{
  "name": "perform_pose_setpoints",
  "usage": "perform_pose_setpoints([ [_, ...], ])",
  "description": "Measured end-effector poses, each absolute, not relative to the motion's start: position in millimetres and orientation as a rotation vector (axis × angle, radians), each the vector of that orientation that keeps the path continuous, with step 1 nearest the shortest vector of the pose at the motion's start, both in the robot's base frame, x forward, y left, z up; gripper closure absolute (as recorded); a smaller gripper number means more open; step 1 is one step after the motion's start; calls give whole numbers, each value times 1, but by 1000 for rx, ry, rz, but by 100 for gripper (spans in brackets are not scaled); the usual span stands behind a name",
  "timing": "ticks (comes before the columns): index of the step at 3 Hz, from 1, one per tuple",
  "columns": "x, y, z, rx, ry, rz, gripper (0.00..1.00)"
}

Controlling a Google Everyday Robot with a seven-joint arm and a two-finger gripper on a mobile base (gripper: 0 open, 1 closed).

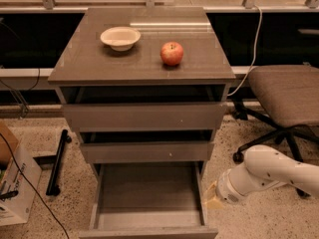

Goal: Close bottom drawer

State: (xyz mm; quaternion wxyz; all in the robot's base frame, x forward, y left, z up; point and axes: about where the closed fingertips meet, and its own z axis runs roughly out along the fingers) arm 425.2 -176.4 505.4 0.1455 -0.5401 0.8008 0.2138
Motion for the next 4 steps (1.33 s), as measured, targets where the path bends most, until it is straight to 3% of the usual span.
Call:
perform_pose_setpoints([
  [4,418,-193,394,-1572,2392,710,100],
])
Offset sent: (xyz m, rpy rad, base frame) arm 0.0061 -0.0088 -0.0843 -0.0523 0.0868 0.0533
